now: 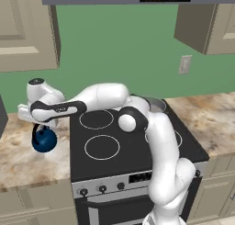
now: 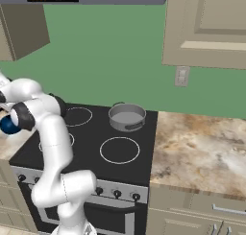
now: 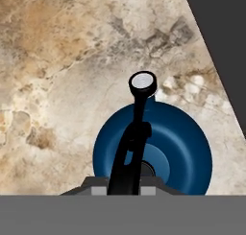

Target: Pick the kettle from the counter and place it on a stove burner. Then turn the burner on.

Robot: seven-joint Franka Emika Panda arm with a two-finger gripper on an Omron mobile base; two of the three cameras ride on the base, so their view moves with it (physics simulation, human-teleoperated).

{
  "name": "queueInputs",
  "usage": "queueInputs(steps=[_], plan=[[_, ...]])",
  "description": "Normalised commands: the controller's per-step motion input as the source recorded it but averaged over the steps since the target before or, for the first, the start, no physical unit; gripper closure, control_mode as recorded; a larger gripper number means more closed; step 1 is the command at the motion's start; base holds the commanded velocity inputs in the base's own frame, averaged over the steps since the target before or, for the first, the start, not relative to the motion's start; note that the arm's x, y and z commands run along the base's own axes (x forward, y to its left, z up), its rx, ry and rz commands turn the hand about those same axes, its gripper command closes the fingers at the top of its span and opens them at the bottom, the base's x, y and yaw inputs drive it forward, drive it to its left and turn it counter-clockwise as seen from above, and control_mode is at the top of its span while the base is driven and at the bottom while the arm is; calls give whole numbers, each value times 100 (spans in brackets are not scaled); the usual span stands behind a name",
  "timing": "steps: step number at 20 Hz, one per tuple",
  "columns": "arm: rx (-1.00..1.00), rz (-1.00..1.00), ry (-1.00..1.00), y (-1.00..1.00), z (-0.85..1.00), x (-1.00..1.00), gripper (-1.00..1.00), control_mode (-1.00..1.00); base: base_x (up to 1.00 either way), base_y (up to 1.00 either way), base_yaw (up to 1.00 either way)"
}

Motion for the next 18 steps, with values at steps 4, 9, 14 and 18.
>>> queueInputs(steps=[4,9,14,18], plan=[[3,0,-15,-35,29,-31,100,-100,0,0,0],[4,0,-14,-76,21,-54,100,-100,0,0,0],[6,0,-3,-100,0,-56,100,-100,0,0,0],[12,0,0,-100,0,-44,100,-100,0,0,0]])
